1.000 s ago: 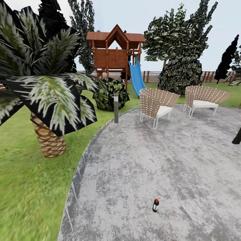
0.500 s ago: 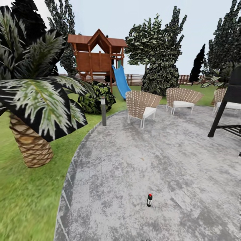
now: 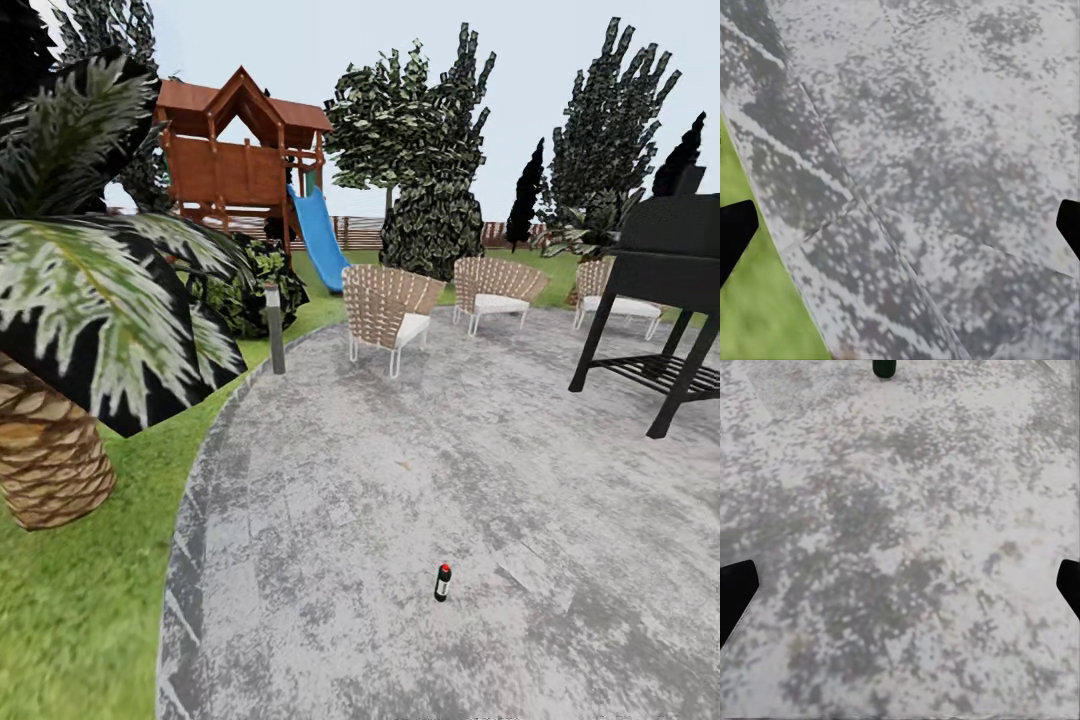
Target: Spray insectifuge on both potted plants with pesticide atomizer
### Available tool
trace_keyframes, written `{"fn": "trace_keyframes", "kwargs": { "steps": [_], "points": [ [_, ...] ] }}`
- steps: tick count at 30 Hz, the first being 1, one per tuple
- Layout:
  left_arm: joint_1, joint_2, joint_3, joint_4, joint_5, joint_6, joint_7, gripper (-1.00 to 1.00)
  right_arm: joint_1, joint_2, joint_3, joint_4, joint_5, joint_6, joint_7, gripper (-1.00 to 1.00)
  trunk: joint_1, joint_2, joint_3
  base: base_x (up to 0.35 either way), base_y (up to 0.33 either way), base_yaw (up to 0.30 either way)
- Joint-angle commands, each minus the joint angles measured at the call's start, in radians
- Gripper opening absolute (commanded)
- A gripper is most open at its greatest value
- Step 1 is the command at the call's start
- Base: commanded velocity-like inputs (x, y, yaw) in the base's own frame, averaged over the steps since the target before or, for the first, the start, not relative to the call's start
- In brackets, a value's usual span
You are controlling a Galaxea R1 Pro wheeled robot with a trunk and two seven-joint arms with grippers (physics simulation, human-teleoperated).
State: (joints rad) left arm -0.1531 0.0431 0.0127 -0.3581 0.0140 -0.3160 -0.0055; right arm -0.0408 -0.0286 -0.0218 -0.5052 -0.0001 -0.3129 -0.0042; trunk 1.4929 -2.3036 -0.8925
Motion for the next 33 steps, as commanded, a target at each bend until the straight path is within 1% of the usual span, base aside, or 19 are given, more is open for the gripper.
{"fn": "trace_keyframes", "kwargs": {
  "steps": [1,15,33],
  "points": [
    [0.000,0.000,0.001,0.001,0.001,-0.003,-0.001,1.00,-0.001,0.000,-0.001,0.001,0.000,-0.003,0.000,1.00,0.000,0.000,-0.001,0.000,0.308,-0.300],
    [0.000,0.000,-0.001,0.002,0.000,-0.003,-0.001,1.00,-0.001,0.000,0.000,-0.001,0.000,-0.003,0.001,1.00,0.000,0.000,-0.001,0.000,0.288,-0.300],
    [0.000,0.000,-0.002,0.002,-0.002,-0.002,-0.001,1.00,-0.001,-0.001,-0.001,-0.001,0.000,-0.002,0.003,1.00,0.000,0.000,-0.001,0.000,0.004,-0.300]
  ]
}}
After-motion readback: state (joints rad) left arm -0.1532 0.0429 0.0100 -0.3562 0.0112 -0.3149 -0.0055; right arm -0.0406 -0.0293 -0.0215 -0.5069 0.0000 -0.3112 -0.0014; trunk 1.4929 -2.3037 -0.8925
